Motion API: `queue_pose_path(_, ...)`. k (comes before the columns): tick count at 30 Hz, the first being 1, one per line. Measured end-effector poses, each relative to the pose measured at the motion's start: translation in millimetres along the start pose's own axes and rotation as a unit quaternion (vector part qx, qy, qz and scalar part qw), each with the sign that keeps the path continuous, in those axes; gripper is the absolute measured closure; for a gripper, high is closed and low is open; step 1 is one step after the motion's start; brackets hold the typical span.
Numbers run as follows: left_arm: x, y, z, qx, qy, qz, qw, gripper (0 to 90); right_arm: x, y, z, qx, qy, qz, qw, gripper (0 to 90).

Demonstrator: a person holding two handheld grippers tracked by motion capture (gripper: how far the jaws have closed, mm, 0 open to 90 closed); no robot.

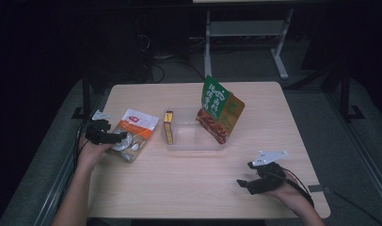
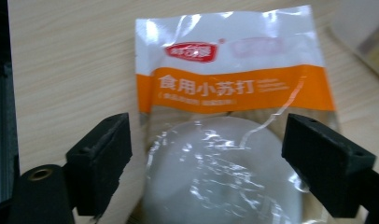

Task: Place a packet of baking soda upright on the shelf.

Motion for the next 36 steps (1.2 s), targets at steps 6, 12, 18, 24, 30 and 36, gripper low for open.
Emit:
queue_pose_path(6, -0.4, 17.0, -15.0, 0.009, -0.026, -0.018, 0.9995, 20.1, 1.0, 0.5, 0.4, -0.001, -0.003, -0.002, 1.0000, 21.2)
queue_pose_path(12, 7.0, 26.9, -13.7, 0.041, -0.053, -0.034, 0.9972, 24.3, 1.6, 1.3, 0.7, -0.001, -0.004, -0.002, 1.0000, 21.4)
queue_pose_path(18, 12.9, 31.6, -7.5, 0.078, -0.060, -0.043, 0.9942, 34.5, 0.7, -0.4, 0.6, 0.002, -0.005, 0.001, 1.0000, 21.6)
queue_pose_path(24, 13.6, 30.9, -6.3, 0.086, -0.059, -0.041, 0.9937, 43.4, 1.2, 0.1, -0.3, 0.000, -0.010, -0.003, 0.9999, 21.8)
queue_pose_path(30, 14.8, 28.5, -5.4, 0.098, -0.047, -0.037, 0.9934, 60.9, 0.6, 0.1, -2.8, -0.006, -0.014, -0.005, 0.9999, 22.5)
queue_pose_path(36, 14.0, 24.0, -5.3, 0.092, -0.029, -0.033, 0.9948, 82.6, 0.7, 0.3, -1.3, -0.002, -0.008, -0.005, 1.0000, 22.5)
Point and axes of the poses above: each handheld gripper's, and its own axes: y roughly forward along the jaws, x roughly out of its underside, z roughly to its right, the point moved 9 cm from there along y, roughly forward along the jaws, and after that the axes turned 12 degrees about -y, right-handed, at the moved point
